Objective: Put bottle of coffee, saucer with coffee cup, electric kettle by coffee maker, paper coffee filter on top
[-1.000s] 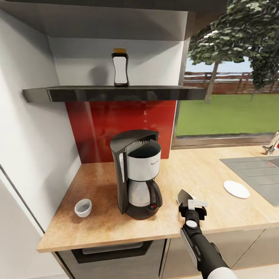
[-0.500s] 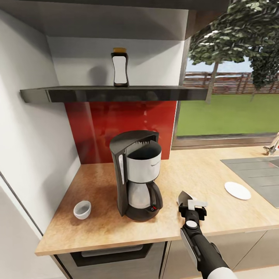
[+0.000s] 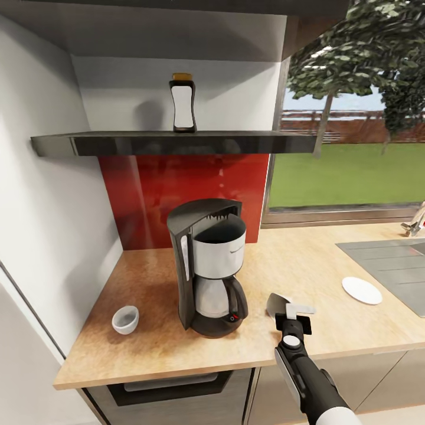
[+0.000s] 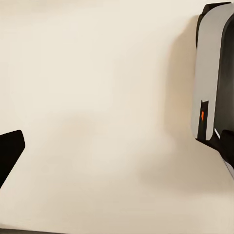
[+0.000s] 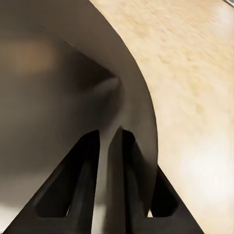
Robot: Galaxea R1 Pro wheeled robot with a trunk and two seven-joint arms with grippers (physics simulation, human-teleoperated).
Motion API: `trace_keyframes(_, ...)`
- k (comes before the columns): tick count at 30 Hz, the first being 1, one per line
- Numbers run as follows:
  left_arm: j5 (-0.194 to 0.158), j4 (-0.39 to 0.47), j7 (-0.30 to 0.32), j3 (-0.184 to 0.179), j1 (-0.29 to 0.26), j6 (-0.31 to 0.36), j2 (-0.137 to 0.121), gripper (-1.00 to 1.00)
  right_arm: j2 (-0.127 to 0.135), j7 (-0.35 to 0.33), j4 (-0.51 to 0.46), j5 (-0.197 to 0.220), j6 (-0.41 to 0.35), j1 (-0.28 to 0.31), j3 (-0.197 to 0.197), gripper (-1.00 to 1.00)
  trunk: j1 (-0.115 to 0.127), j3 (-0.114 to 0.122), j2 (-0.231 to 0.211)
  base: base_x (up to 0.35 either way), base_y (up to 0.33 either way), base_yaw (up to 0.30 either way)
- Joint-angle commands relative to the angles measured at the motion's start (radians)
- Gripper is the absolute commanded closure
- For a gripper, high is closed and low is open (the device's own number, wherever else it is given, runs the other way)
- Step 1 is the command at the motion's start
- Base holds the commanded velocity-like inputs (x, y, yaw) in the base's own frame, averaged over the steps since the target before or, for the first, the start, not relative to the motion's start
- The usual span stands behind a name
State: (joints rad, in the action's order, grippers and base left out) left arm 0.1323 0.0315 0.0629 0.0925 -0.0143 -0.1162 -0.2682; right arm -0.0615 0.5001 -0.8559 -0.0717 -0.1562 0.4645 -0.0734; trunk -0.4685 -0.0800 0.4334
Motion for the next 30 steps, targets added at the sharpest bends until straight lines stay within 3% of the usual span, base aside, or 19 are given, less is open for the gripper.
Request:
trace_keyframes(1,0.010,-0.001,0.003,0.009,-0.001,-0.004,0.000,-1.00,0.000,0.003,0.003,0.013,-0.006,0.000,-0.002,1.00,-0.001,-0.002,0.002,0.000,0.000,0.000)
trace_keyframes(30,0.010,-0.001,0.003,0.008,0.000,0.018,-0.003,-1.00,0.000,0.002,-0.025,0.015,-0.008,0.000,0.002,1.00,-0.001,-0.002,0.002,0.000,0.000,0.000)
